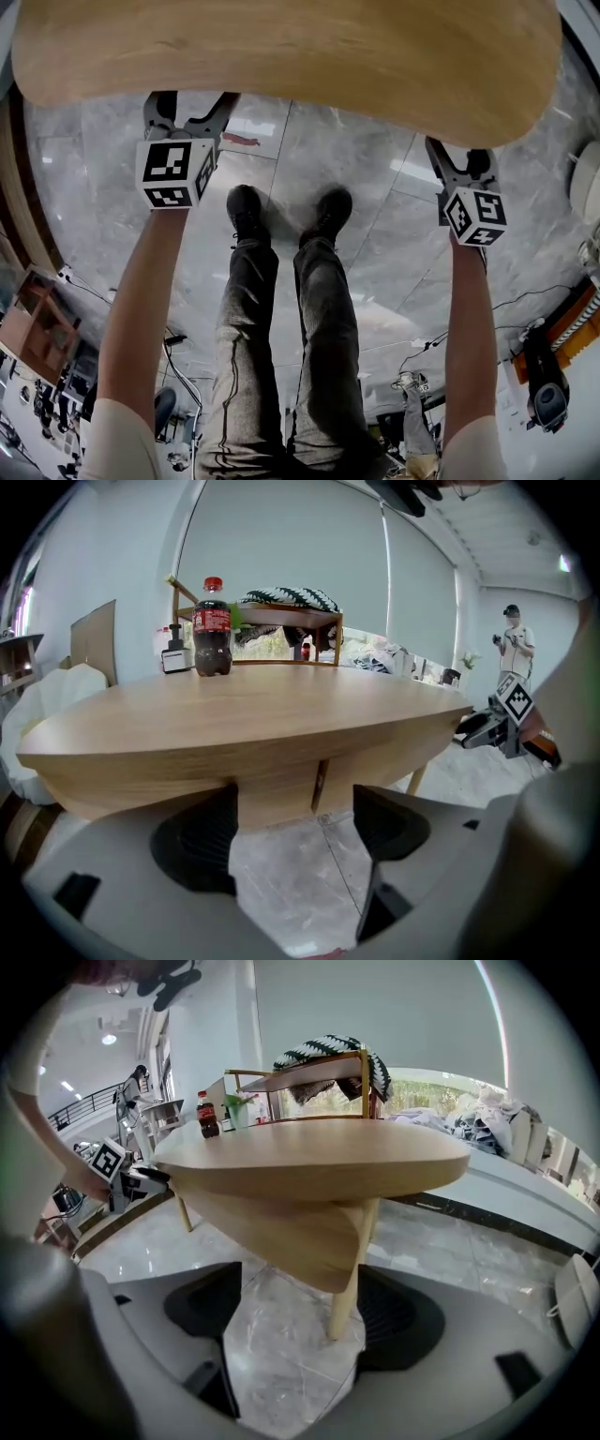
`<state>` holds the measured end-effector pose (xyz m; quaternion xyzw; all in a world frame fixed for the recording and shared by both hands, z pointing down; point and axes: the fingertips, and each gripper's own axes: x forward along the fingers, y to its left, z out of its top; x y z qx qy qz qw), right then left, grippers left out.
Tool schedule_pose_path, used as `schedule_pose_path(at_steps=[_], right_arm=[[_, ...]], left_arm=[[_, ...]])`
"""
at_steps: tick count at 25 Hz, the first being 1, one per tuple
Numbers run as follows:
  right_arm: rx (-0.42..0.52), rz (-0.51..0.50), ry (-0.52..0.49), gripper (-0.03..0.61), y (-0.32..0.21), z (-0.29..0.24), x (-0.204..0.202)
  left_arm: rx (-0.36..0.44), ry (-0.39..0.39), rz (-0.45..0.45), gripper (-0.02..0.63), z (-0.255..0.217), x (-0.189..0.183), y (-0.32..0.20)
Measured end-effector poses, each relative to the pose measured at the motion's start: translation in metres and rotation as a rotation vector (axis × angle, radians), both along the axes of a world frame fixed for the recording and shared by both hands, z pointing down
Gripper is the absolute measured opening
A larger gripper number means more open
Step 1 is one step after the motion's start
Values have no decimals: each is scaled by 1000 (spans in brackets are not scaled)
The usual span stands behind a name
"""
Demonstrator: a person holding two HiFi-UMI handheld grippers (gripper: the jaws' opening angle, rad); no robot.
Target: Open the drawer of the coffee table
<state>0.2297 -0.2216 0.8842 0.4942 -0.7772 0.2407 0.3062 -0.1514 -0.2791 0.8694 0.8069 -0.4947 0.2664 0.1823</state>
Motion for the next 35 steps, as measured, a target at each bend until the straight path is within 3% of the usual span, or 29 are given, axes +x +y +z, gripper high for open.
schedule_pose_path(at_steps=[9,17,24,35], right_arm=[[32,51,-10,397,-17,-1,-3],[29,60,-13,396,-17,-4,-3],[30,64,-5,396,-14,-6,-3],[32,50,13,377,-7,-5,0]], left_arm=[[-10,32,15,402,4,16,2],[13,3,163,397,-4,58,13],[9,31,104,380,-6,64,12],[-1,34,138,379,-4,64,14]])
